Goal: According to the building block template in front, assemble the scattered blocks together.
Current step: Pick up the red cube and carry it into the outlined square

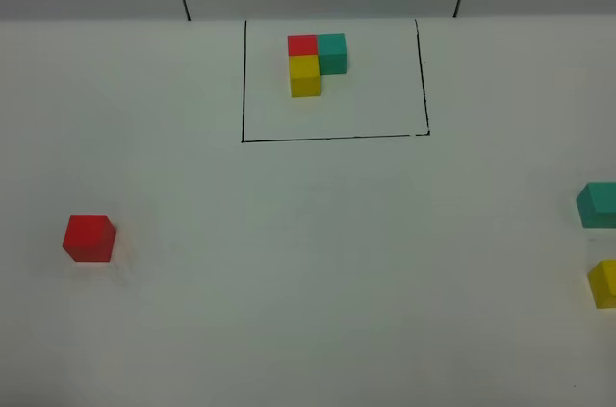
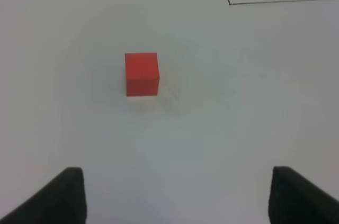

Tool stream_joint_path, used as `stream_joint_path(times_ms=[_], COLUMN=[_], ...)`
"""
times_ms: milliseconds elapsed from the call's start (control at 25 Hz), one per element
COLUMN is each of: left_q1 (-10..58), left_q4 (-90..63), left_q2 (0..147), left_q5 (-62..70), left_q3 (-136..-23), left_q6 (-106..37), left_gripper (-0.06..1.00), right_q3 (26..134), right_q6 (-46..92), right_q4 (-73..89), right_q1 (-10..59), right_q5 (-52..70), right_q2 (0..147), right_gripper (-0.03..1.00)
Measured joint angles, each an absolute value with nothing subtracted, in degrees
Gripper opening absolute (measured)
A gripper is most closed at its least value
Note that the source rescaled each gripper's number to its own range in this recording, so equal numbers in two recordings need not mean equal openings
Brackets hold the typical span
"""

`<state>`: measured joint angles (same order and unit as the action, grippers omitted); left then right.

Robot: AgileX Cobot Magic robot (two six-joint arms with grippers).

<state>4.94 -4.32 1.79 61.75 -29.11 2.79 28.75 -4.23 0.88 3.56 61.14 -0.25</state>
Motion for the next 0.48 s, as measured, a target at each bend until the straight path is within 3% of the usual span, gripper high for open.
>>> stream_joint_path(times_ms=[160, 480], left_q1=[4.9, 4.9], left_q4=[-4.1, -3.2], left_q2=[11.9, 50.2], left_q5=[58.6, 52.3], left_q3=[-30.6, -39.8], left_q6=[8.6, 4.9], left_gripper=[0.62, 0.62], right_q3=[28.8, 28.8], right_q6=[-4.2, -4.2], right_q4=[0.9, 0.9], right_q1=[3.6, 3.6], right_q5=[61.1, 61.1], right_q2=[-0.2, -0.2], right_gripper=[0.0, 0.0])
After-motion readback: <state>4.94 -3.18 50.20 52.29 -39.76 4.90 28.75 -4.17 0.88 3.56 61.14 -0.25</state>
